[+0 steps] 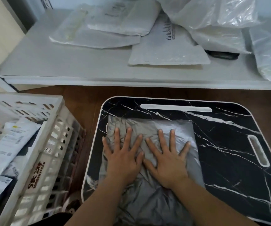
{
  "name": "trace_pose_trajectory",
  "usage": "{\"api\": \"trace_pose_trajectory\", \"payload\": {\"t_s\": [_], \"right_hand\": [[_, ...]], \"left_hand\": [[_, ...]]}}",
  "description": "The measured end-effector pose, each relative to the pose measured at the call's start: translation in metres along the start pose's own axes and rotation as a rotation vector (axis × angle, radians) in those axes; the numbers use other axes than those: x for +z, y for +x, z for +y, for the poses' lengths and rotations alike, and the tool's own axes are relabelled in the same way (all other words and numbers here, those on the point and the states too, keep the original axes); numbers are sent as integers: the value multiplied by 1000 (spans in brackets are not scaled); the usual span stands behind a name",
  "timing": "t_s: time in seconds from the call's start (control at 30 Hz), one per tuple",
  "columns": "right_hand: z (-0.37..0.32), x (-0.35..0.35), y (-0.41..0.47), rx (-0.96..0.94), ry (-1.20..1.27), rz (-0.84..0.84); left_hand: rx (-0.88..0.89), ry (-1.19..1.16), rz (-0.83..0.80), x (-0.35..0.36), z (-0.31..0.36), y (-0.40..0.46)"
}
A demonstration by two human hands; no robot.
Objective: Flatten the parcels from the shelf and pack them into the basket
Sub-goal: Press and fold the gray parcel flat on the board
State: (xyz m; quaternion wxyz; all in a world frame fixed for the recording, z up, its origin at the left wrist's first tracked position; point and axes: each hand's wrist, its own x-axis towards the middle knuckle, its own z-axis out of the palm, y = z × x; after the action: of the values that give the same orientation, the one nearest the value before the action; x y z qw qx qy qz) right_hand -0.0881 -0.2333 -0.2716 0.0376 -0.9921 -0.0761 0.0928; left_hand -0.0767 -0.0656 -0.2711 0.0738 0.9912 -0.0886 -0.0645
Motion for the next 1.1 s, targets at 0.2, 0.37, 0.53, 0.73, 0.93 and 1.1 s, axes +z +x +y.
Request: {"api": "trace_pose_trajectory", "payload": {"t_s": [0.2, 0.37, 0.53, 0.73, 0.93, 1.1], "right_hand": [[3, 6, 2, -16, -18, 61], [1, 2, 2, 0, 18, -22], [10, -9, -4, -37, 17, -67], [32, -42, -31, 279, 268, 135], [32, -55, -3, 209, 535, 422], [28, -81, 18, 218, 409, 460]], "left_hand": [[4, 20, 37, 6, -1, 3], [-3, 23, -26, 5, 0, 3], [-16, 60, -83, -1, 0, 3], [-32, 32, -159, -21, 7, 3], [55, 44, -52, -42, 7, -2], [-3, 40, -71, -50, -3, -15]]}}
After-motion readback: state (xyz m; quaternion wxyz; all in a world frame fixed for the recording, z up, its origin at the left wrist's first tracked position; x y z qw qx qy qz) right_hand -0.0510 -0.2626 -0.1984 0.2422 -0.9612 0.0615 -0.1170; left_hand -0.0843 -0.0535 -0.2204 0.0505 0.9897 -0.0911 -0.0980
